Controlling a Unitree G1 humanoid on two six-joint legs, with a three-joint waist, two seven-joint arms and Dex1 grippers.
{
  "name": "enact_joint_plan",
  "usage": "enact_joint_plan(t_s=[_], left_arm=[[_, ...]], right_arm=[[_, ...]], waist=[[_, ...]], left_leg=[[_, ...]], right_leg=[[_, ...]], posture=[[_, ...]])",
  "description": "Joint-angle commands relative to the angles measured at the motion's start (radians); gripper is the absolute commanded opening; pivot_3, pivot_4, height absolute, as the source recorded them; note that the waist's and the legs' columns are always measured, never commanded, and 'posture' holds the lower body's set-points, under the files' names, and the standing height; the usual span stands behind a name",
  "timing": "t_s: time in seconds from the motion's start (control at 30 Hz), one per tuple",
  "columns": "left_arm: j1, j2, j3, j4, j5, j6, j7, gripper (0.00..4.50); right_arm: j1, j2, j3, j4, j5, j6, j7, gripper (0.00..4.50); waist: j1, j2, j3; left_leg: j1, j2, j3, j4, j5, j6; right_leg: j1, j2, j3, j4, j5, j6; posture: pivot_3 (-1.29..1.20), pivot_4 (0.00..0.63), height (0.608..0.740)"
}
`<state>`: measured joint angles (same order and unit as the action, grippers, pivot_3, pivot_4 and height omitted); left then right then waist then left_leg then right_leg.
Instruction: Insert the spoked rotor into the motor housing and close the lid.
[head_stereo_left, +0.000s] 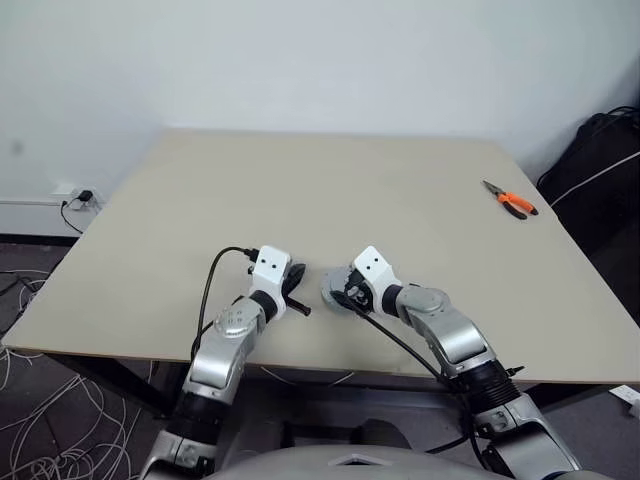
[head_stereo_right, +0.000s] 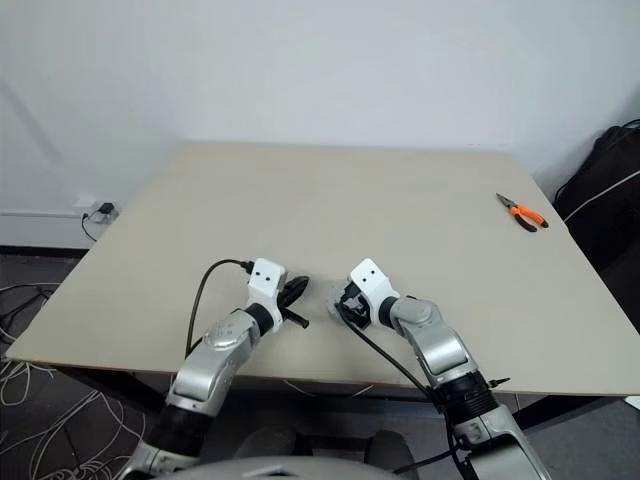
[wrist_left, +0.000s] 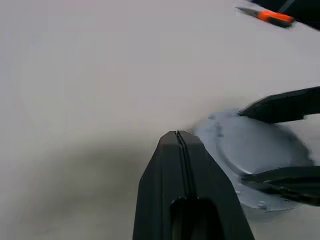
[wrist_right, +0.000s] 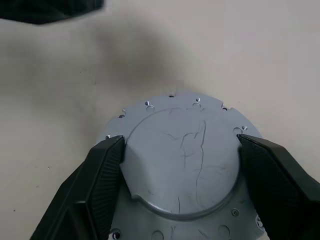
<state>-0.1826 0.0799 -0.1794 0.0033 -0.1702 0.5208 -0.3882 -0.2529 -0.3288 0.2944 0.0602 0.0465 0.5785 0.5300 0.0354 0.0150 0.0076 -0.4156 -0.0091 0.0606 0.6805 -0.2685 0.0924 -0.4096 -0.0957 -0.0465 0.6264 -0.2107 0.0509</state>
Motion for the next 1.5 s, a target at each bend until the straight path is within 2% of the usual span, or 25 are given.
enact_joint_plan(t_s=[0.03, 0.3, 0.57, 0.8, 1.03, 1.4, 1.5], left_arm=[[-0.112, 0.008, 0.055, 0.035, -0.107, 0.159, -0.078, 0.00], [-0.237, 0.020, 0.092, 0.183, -0.161, 0.306, -0.109, 0.00], [-0.240, 0.015, 0.052, 0.226, -0.148, 0.335, -0.123, 0.00], [-0.246, -0.001, 0.049, 0.248, -0.142, 0.320, -0.116, 0.00], [-0.272, -0.058, 0.066, 0.344, -0.117, 0.279, -0.049, 0.00], [-0.334, -0.105, 0.066, 0.420, -0.100, 0.225, -0.057, 0.00], [-0.334, -0.112, 0.066, 0.410, -0.092, 0.163, -0.063, 0.00]], right_arm=[[0.022, -0.005, -0.001, 0.056, -0.025, 0.055, -0.023, 3.26], [0.033, 0.002, -0.005, 0.044, -0.024, 0.058, -0.033, 3.26], [0.051, 0.004, -0.011, 0.023, -0.020, 0.065, -0.044, 3.26], [0.052, 0.002, -0.017, 0.018, -0.018, 0.072, -0.047, 3.26], [0.051, 0.006, -0.017, 0.013, -0.018, 0.078, -0.049, 3.26], [0.050, 0.007, -0.017, 0.008, -0.019, 0.085, -0.049, 3.26], [0.053, 0.009, -0.018, 0.001, -0.018, 0.089, -0.051, 3.26]], waist=[[-0.002, 0.000, 0.000], [-0.009, -0.001, 0.000], [-0.007, -0.001, 0.000], [-0.005, -0.001, 0.000], [-0.002, -0.001, 0.000], [0.000, -0.001, 0.000], [0.000, -0.001, 0.000]], left_leg=[[0.000, 0.000, 0.000, 0.000, 0.000, 0.000], [0.002, 0.000, 0.000, 0.001, 0.000, 0.000], [0.001, -0.001, 0.000, 0.001, 0.000, 0.000], [0.001, -0.001, -0.001, 0.000, 0.000, -0.001], [0.000, -0.001, -0.001, 0.000, 0.000, -0.001], [0.000, -0.001, -0.001, 0.000, 0.000, -0.001], [-0.001, -0.001, -0.001, 0.000, 0.000, -0.001]], right_leg=[[0.000, 0.000, 0.000, 0.000, 0.000, 0.000], [0.002, 0.006, 0.001, 0.000, 0.000, 0.001], [0.001, 0.000, 0.002, 0.000, 0.000, 0.000], [0.001, -0.002, 0.005, 0.000, 0.000, 0.000], [0.000, -0.004, 0.005, -0.001, 0.001, 0.000], [0.000, -0.004, 0.004, -0.001, 0.001, 0.000], [0.000, -0.004, 0.005, -0.001, 0.001, 0.000]], posture=[[0.00, 0.000, 0.740], [0.00, 0.000, 0.740], [0.00, 0.000, 0.740], [0.00, 0.000, 0.740], [0.00, 0.000, 0.740], [0.00, 0.000, 0.740], [0.00, 0.000, 0.740]])
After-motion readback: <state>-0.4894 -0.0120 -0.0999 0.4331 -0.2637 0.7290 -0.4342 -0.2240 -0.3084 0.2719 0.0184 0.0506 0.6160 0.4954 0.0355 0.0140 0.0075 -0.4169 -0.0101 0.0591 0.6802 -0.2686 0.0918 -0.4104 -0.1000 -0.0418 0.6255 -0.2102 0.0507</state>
